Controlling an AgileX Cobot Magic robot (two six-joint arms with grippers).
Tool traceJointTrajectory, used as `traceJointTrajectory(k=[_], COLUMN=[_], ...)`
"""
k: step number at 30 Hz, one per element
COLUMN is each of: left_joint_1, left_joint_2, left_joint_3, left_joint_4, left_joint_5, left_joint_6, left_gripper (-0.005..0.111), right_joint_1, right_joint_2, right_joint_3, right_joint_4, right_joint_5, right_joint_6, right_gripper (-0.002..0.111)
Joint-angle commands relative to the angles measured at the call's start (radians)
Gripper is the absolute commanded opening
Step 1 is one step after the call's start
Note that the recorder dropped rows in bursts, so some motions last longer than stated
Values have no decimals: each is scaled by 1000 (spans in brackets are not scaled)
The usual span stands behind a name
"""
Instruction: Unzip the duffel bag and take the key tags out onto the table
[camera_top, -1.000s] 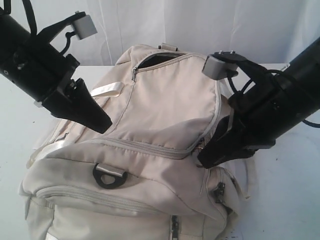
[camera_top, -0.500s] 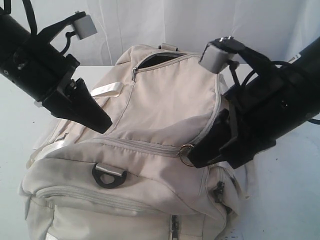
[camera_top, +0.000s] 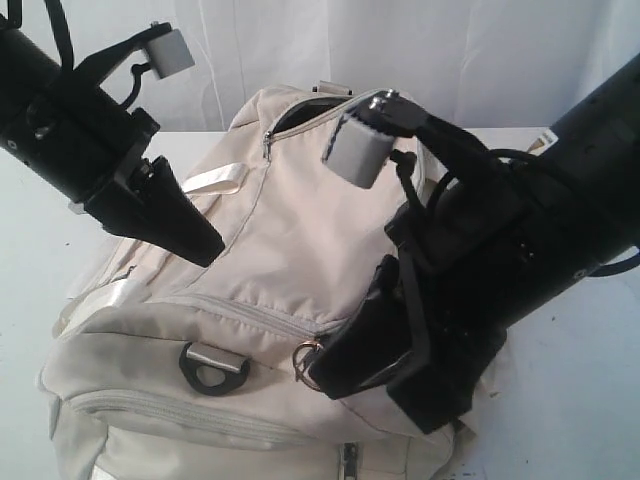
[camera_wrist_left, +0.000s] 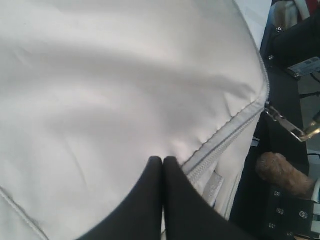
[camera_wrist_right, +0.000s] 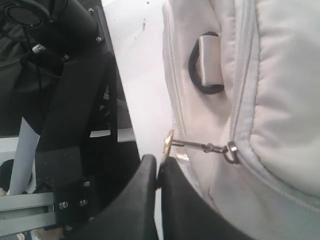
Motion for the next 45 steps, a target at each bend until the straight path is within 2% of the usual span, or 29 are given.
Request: traceJointTrajectory(k=[1, 3, 5, 9, 11, 15, 20, 27, 30, 34, 37, 39, 43, 45], left_joint_1=[2, 2, 2, 2, 2, 2, 2, -1, -30, -103, -168, -215, -336, -403], left_joint_2=[-9, -9, -9, -9, -9, -9, -9, -30, -76, -143, -195, -233, -324, -356], left_joint_3=[7, 7, 7, 7, 7, 7, 7, 7, 7, 23, 95, 159, 318, 367], left_joint_4=[-23, -23, -23, -23, -23, -25, -39, -94, -94, -82, -72, -42, 58, 95], left_joint_5=[26, 26, 26, 26, 30, 32, 32, 49, 60, 51, -17, -111, -471, -583], left_joint_6=[1, 1, 1, 1, 1, 1, 1, 11, 24, 20, -17, -65, -270, -340], left_gripper=[0, 0, 0, 0, 0, 0, 0, 0, 0, 0, 0, 0, 0, 0], right_joint_1=[21, 21, 21, 21, 21, 21, 21, 21, 21, 21, 21, 21, 21, 21], right_joint_2=[-12, -12, -12, -12, -14, -14, -14, -12, -12, 3, 17, 27, 51, 51], right_joint_3=[1, 1, 1, -1, -11, -71, -164, -181, -170, -170, -170, -170, -170, -170], right_joint_4=[59, 59, 59, 17, -35, -174, -345, -612, -668, -672, -672, -672, -736, -791], right_joint_5=[45, 45, 45, 45, 45, 45, 43, -184, -238, -251, -266, -265, -230, -216], right_joint_6=[-38, -38, -40, -40, -11, 177, 223, 502, 600, 604, 604, 627, 812, 848], right_gripper=[1, 7, 17, 51, 59, 60, 60, 55, 55, 55, 55, 55, 52, 47])
